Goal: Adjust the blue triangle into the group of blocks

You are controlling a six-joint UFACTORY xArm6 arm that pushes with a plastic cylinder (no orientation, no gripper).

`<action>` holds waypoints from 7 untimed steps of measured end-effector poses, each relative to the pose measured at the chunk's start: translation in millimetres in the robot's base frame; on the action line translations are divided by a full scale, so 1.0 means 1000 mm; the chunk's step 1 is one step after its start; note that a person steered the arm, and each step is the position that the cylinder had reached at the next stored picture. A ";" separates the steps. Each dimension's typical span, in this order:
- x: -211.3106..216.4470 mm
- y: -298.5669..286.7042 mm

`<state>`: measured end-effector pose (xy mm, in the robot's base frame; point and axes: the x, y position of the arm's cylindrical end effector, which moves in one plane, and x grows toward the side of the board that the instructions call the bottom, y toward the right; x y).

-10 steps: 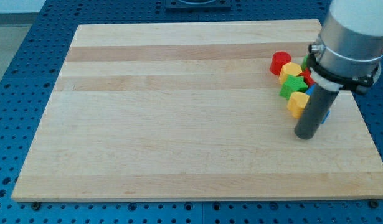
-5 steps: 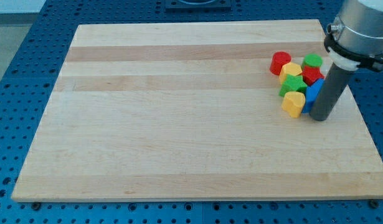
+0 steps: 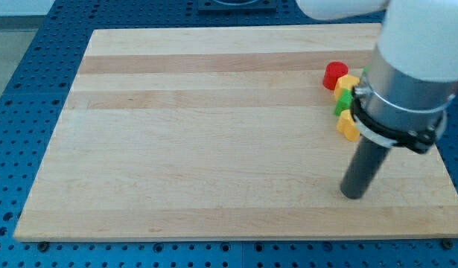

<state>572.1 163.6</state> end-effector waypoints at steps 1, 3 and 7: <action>0.010 0.039; 0.005 -0.032; -0.329 -0.024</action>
